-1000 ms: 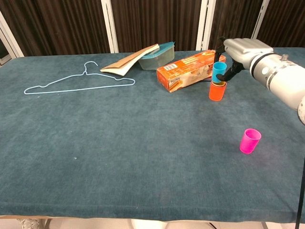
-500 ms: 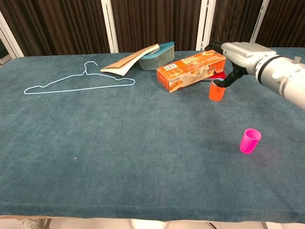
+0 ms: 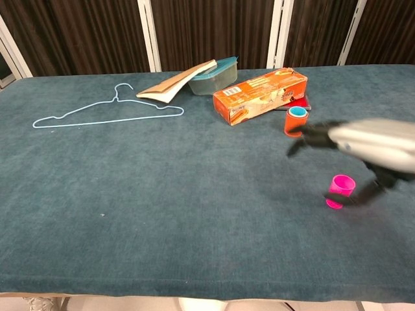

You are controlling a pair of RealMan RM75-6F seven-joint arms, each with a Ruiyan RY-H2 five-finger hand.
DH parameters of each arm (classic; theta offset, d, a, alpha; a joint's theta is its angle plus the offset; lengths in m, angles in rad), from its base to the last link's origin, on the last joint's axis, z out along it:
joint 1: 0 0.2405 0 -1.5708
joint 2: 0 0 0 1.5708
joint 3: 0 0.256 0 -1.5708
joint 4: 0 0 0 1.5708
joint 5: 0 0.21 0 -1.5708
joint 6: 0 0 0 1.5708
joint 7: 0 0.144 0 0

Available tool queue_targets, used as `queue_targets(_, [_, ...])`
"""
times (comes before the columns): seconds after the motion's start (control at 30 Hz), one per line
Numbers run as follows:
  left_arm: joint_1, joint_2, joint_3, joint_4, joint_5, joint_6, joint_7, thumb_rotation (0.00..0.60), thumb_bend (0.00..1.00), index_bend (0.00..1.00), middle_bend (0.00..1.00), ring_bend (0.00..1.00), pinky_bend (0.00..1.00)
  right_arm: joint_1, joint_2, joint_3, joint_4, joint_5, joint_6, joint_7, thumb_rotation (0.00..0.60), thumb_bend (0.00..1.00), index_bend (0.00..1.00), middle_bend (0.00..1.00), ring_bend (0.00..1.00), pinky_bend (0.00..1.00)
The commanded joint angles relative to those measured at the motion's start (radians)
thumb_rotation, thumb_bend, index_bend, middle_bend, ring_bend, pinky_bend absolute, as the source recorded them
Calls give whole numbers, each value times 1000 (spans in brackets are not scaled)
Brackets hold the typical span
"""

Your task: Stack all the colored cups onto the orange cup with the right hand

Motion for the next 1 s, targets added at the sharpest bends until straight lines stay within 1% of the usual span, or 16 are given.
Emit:
queue_targets(0.03, [0, 0, 0, 1, 1, 1, -1, 600, 389, 0, 0, 0, 78, -30, 4, -19, 55, -5, 2, 21, 600, 488, 323, 0, 0, 54])
queue_targets(0.13, [0, 0, 1, 3, 1, 1, -2, 600, 390, 0, 0, 0, 77, -37, -9, -12, 101, 8, -3, 30, 600, 488, 348, 0, 0, 54])
queue_targets(0.33, [-2, -2, 2, 2, 2, -5, 0, 600, 388, 0, 0, 0, 77, -42, -32, 10, 155, 19, -12, 50, 600, 488, 387, 0, 0, 54])
queue_targets(0.57, [-2, -1, 1, 1, 0, -5, -1, 600, 389, 0, 0, 0, 77, -40, -53, 26, 174, 29, -31, 52, 600, 488, 481, 0, 0, 60])
queue_targets(0.77, [0, 0, 1, 3, -2, -4, -4, 600, 389, 0, 0, 0, 77, -44, -61, 33, 175, 27, -31, 48, 600, 488, 527, 1, 0, 99])
queue_targets(1.0, [0, -1, 1, 5, -1, -4, -4, 600, 389, 0, 0, 0, 77, -56, -79, 55, 184, 39, -6, 35, 600, 488, 633, 46, 0, 170])
